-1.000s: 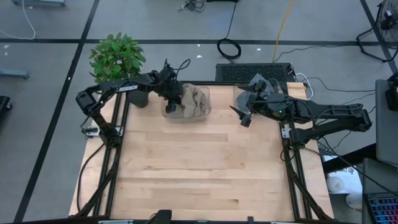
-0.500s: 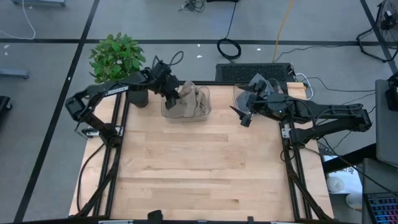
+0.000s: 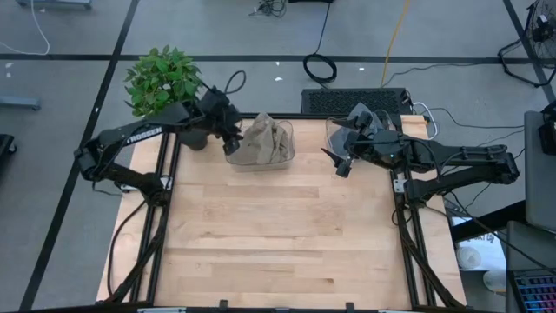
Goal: Pick & Place hat
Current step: Put the brown cap into the left transparent bin
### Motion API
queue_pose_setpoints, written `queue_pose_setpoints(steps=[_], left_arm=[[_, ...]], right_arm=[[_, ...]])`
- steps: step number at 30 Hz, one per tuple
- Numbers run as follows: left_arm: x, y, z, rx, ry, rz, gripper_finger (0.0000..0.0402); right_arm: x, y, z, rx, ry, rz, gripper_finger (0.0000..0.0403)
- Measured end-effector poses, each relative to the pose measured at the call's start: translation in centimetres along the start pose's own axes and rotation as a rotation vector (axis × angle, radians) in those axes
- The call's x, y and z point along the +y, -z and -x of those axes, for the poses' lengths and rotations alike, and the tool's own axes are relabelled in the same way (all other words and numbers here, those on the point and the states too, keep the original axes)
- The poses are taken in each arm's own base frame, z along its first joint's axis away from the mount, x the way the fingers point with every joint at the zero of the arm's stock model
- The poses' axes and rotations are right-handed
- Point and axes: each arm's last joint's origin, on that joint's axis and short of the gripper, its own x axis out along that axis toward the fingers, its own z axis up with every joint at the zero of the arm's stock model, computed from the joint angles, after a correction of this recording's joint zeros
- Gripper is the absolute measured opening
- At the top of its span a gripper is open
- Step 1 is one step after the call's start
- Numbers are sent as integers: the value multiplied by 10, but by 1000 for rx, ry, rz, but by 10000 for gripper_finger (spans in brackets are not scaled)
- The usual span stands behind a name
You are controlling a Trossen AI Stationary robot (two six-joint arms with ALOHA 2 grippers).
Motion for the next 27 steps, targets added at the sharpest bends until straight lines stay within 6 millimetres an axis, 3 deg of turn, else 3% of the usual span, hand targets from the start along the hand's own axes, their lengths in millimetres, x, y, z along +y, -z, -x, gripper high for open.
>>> queue_pose_setpoints(steps=[5, 14, 21, 27], left_arm=[[-7, 21, -27, 106, -96, -75, 110], [-5, 60, -77, -88, -110, -50, 37], [-5, 73, -85, -71, -92, -5, 4], [-5, 59, -67, -148, -128, -7, 26]], right_arm=[[0, 0, 0, 0, 0, 0, 380], [0, 0, 0, 0, 0, 1, 380], [0, 0, 0, 0, 0, 0, 380], [0, 0, 0, 0, 0, 0, 380]])
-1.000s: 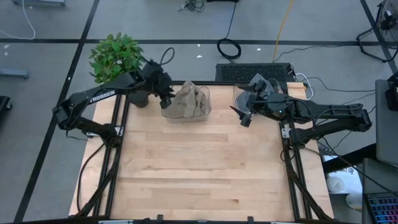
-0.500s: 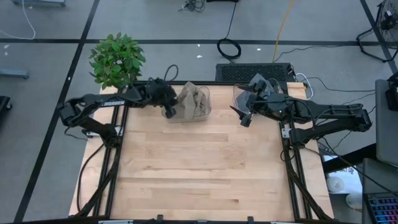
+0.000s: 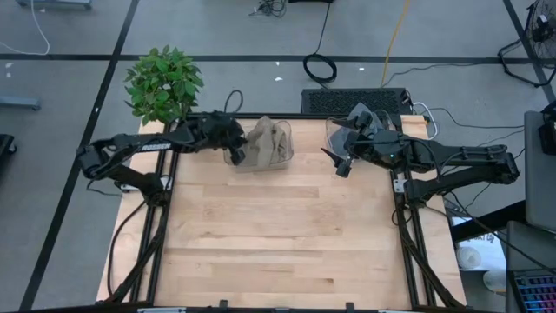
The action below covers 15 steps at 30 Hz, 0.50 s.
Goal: Pick & Place hat
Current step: Put the brown cap into the left transparent bin, then return to Home Position
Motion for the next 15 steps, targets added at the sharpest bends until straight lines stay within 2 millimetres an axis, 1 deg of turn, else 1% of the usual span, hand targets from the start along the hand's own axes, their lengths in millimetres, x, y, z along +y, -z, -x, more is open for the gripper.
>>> queue_pose_setpoints(steps=[3, 7, 11, 15], left_arm=[[0, -16, 15, -94, -8, 14, 42], [1, -31, 39, -191, -13, 43, 58], [0, -44, 72, -323, -10, 115, 69], [-2, -47, 109, -437, 25, 196, 73]], right_arm=[[0, 0, 0, 0, 0, 1, 380], [0, 0, 0, 0, 0, 1, 380], [0, 0, 0, 0, 0, 0, 380], [0, 0, 0, 0, 0, 0, 380]])
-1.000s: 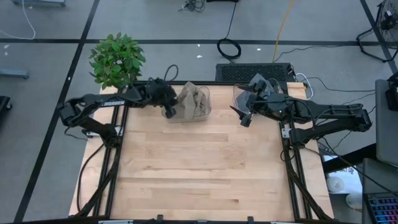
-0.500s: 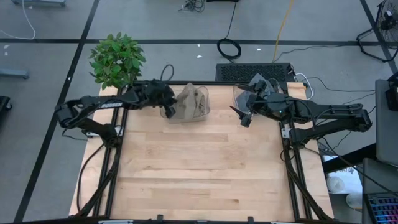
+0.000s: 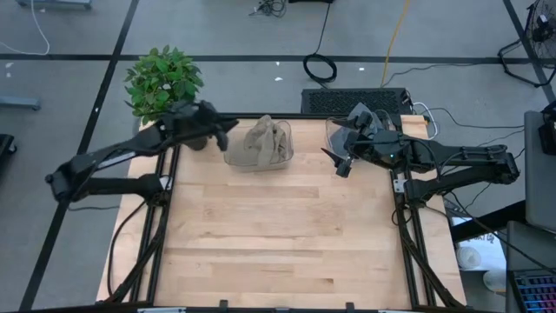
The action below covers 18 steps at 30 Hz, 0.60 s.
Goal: Pick & Place hat
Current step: Return to Home Position
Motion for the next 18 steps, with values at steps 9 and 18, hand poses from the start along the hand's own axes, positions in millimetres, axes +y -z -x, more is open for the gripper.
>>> queue_pose_setpoints(steps=[9, 18], left_arm=[[-9, -5, 94, -81, 34, 15, 60], [-11, 53, 124, -144, 107, 20, 54]], right_arm=[[0, 0, 0, 0, 0, 1, 380], [0, 0, 0, 0, 0, 1, 380]])
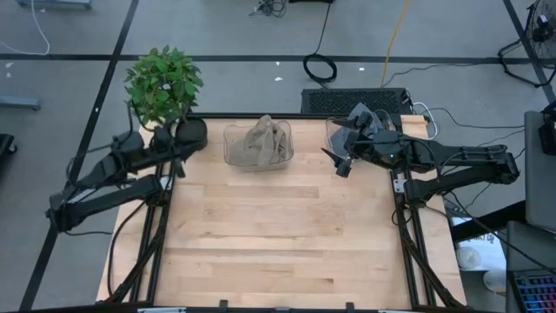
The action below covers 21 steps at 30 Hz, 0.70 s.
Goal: Pick & Place hat
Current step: Return to Home Position
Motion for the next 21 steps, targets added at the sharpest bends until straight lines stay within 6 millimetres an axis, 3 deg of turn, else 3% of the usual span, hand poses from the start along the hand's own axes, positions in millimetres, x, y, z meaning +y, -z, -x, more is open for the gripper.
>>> queue_pose_setpoints(steps=[10, 21], left_arm=[[5, 69, -15, -134, 110, 0, 66], [-4, 90, -16, -145, 244, -143, 67]], right_arm=[[0, 0, 0, 0, 0, 0, 380], [0, 0, 0, 0, 0, 0, 380]])
